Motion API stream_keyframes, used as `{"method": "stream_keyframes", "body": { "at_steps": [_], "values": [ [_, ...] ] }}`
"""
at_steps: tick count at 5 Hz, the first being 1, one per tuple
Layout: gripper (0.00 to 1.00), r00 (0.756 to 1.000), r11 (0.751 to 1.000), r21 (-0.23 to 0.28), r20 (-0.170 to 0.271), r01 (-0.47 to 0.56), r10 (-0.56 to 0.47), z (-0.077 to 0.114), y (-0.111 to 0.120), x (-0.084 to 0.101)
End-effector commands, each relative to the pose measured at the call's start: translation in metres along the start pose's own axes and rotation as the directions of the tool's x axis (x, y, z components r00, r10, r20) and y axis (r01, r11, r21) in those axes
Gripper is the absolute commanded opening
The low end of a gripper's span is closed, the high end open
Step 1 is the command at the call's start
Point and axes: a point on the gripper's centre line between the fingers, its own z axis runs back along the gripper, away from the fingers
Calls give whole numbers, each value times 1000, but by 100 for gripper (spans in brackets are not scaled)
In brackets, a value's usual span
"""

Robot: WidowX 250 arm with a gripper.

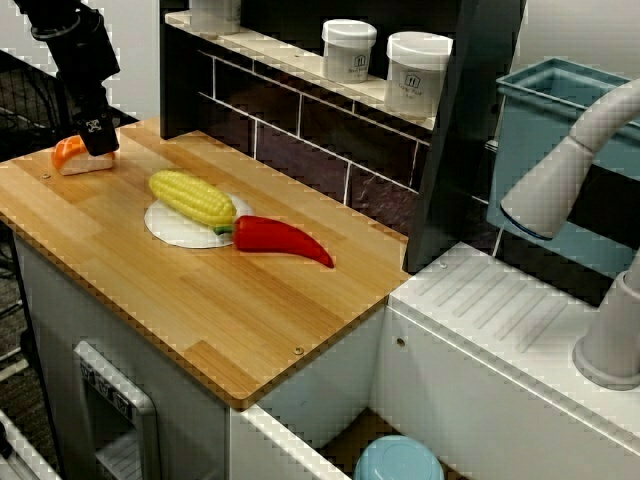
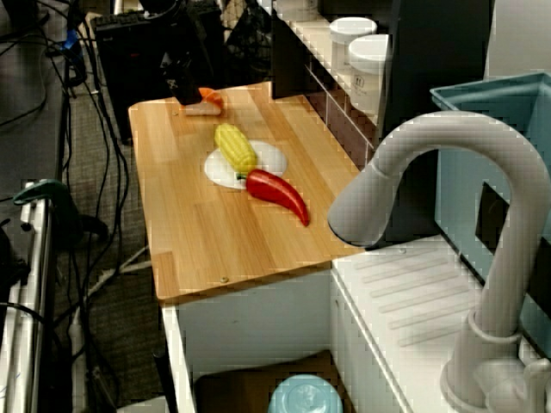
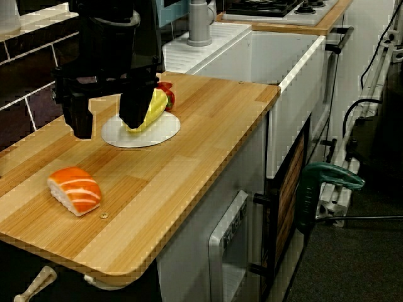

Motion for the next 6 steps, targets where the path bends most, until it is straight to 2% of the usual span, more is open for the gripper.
{"method": "stream_keyframes", "body": {
  "at_steps": [1, 3, 6],
  "values": [
    [100, 994, 989, 104, -20, -102, 104, 5, 34, -18],
    [100, 992, 985, 132, -39, -114, 120, -5, 43, -25],
    [100, 988, 984, 112, -50, -138, 144, -7, 40, -31]
  ]
}}
